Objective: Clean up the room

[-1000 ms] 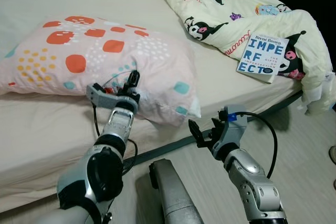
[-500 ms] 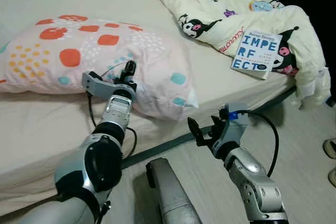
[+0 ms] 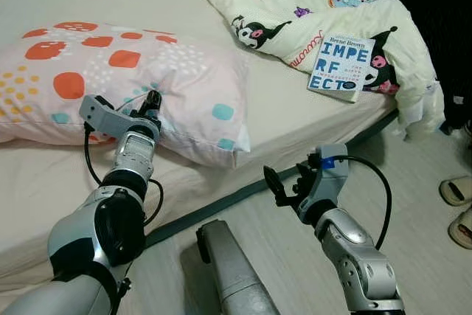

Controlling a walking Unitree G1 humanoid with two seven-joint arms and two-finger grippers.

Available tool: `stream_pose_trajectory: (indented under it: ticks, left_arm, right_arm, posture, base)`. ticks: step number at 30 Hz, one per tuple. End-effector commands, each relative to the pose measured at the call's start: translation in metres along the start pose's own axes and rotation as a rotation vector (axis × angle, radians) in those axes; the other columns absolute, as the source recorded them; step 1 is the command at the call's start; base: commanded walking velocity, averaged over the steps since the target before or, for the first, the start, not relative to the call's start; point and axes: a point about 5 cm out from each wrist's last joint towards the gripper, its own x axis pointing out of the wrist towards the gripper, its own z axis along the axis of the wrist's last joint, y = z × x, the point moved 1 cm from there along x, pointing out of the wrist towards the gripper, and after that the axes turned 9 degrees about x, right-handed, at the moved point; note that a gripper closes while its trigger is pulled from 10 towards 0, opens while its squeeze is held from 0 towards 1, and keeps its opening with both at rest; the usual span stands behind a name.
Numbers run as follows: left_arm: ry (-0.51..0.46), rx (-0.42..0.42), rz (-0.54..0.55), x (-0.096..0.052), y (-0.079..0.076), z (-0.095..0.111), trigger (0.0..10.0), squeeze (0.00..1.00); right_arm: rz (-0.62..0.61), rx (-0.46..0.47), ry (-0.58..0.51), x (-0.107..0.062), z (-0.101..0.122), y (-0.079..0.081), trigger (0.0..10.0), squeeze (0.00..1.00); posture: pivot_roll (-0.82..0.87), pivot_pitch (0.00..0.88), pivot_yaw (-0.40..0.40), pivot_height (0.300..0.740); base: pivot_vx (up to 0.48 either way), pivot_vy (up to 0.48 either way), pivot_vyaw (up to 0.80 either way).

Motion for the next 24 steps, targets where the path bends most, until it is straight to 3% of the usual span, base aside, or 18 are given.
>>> stream_pose_trajectory:
  ticks: [1,3,12,13,17,20,21,23,24]
  left_arm:
    - [-0.015,-0.084,-0.002,0.0,0.004,0.004,0.0,0.0]
    - [-0.02,-0.149,-0.04,0.001,-0.003,0.002,0.0,0.0]
    - [-0.023,-0.273,-0.124,0.002,-0.024,-0.003,0.0,0.0]
    - [-0.03,-0.308,-0.15,0.003,-0.032,-0.003,0.0,0.0]
    - [-0.034,-0.318,-0.166,0.004,-0.037,-0.001,0.0,0.0]
    - [-0.016,-0.322,-0.251,0.005,-0.06,-0.003,0.0,0.0]
    - [-0.016,-0.322,-0.251,0.005,-0.06,-0.003,0.0,0.0]
    - [0.011,-0.276,-0.351,0.004,-0.082,-0.005,0.0,0.0]
    - [0.011,-0.276,-0.351,0.004,-0.082,-0.005,0.0,0.0]
  right_arm:
    - [0.009,0.014,0.008,-0.003,-0.002,0.001,10.0,0.0]
    - [0.009,0.013,0.008,-0.003,-0.001,0.001,10.0,0.0]
    - [0.009,0.009,0.006,-0.003,-0.001,0.0,10.0,0.0]
    - [0.011,0.005,0.003,-0.001,0.001,0.0,10.0,0.0]
    - [0.013,0.003,0.001,0.0,0.002,0.0,10.0,0.0]
    - [0.017,-0.001,-0.012,0.005,0.005,-0.001,10.0,0.0]
    - [0.017,-0.001,-0.012,0.005,0.005,-0.001,10.0,0.0]
    - [0.02,0.001,-0.02,0.01,0.006,-0.001,10.0,0.0]
    - [0.02,0.001,-0.02,0.01,0.006,-0.001,10.0,0.0]
  posture:
    - [-0.51,0.302,-0.091,0.3]
    - [-0.52,0.3,-0.09,0.3]
    - [-0.52,0.293,-0.09,0.3]
    - [-0.52,0.284,-0.091,0.3]
    - [-0.51,0.274,-0.089,0.3]
    - [-0.49,0.251,-0.077,0.3]
    - [-0.49,0.251,-0.077,0.3]
    - [-0.47,0.235,-0.068,0.3]
    - [-0.47,0.235,-0.068,0.3]
  base:
    - [0.0,0.0,0.0]
    - [0.0,0.0,0.0]
    - [0.0,0.0,0.0]
    - [0.0,0.0,0.0]
    - [0.0,0.0,0.0]
    - [0.0,0.0,0.0]
    - [0.0,0.0,0.0]
    - [0.0,0.0,0.0]
    - [0.0,0.0,0.0]
